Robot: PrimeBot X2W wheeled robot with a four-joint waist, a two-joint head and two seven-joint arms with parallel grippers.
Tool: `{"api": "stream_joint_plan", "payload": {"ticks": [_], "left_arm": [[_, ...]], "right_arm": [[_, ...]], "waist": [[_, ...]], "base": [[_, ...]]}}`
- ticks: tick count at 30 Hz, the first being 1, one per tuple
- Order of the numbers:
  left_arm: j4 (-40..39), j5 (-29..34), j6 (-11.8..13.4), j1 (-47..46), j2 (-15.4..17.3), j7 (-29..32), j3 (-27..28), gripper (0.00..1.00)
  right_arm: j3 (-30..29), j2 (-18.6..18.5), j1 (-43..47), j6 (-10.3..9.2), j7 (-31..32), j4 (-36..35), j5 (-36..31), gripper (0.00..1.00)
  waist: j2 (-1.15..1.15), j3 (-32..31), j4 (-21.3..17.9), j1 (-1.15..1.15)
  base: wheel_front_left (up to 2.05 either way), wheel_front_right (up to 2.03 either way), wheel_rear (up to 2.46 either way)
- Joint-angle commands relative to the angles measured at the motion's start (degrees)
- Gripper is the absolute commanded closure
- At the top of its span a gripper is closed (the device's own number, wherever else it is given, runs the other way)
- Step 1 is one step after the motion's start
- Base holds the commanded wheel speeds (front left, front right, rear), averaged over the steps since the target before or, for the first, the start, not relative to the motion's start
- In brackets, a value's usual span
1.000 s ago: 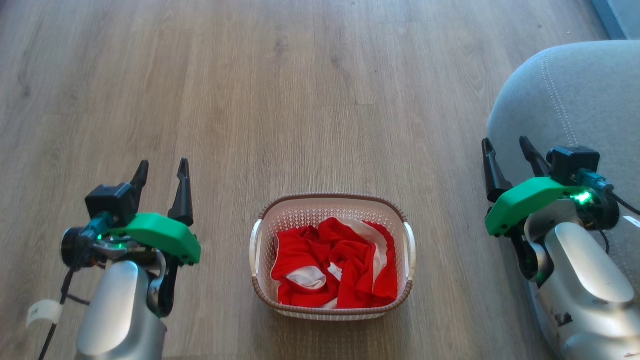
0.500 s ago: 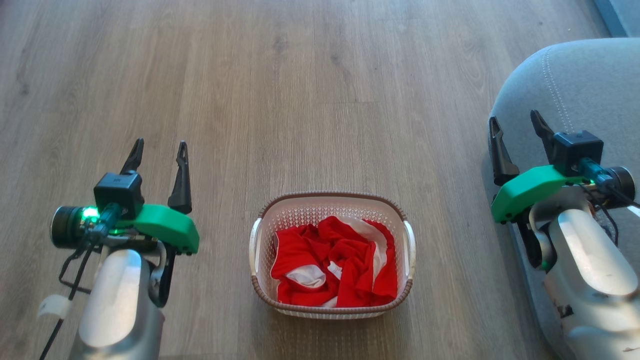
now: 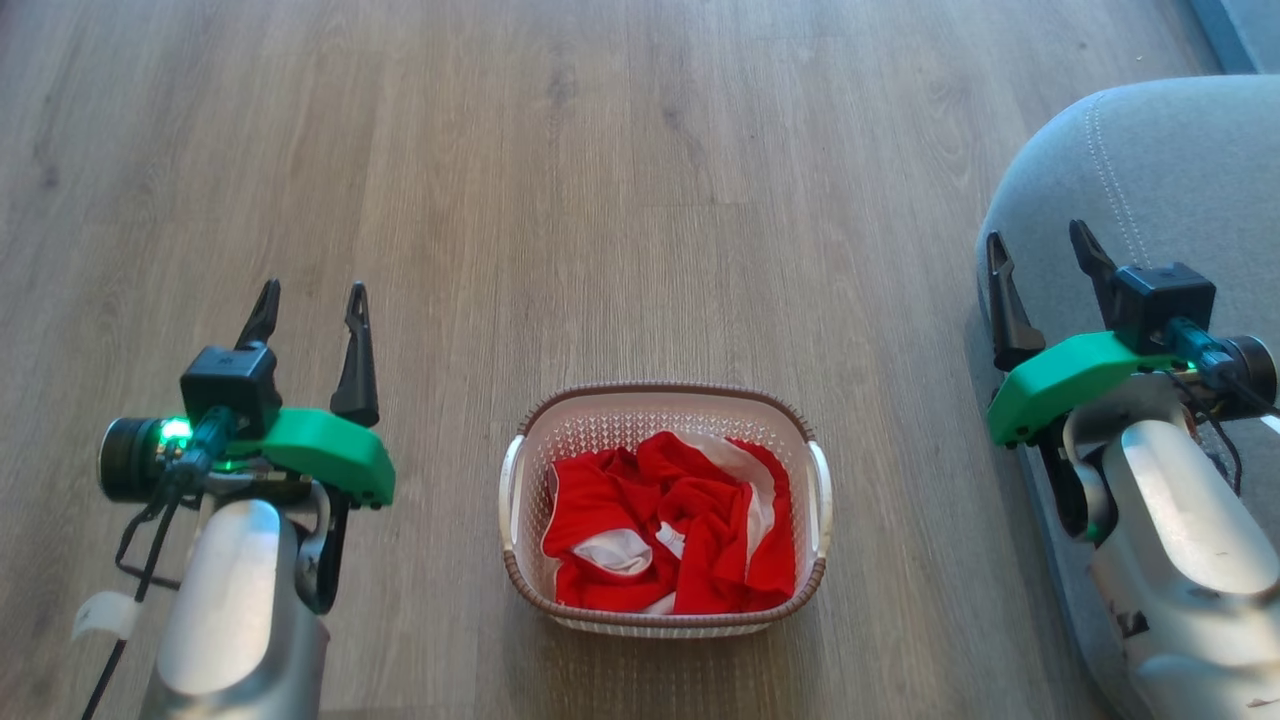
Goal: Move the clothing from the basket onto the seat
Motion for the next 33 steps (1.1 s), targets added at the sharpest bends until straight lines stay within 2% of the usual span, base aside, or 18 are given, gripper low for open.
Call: {"api": "stream_joint_plan", "payload": {"ticks": [1,20,33], "left_arm": [[-1.66,0.28,0.32,-2.68,0.81,-0.46,2.07,0.00],[-1.04,-0.87,-0.63,-3.30,0.12,-0.46,3.21,0.00],[-1.53,-2.63,-0.94,-5.57,-0.35,-0.46,1.67,0.00]], "right_arm": [[0.51,0.07,-0.43,0.41,-0.75,-2.07,-0.51,0.00],[-0.69,0.39,-1.09,0.41,-0.75,-3.70,0.50,0.00],[-2.75,0.39,-5.02,0.41,-0.75,-9.91,0.94,0.00]], "waist": [[0.00,-0.02,0.06,0.00],[0.00,2.33,-0.19,0.00],[0.00,11.98,-1.64,0.00]], "base": [[0.00,0.00,0.00],[0.00,0.00,0.00],[0.00,0.00,0.00]]}}
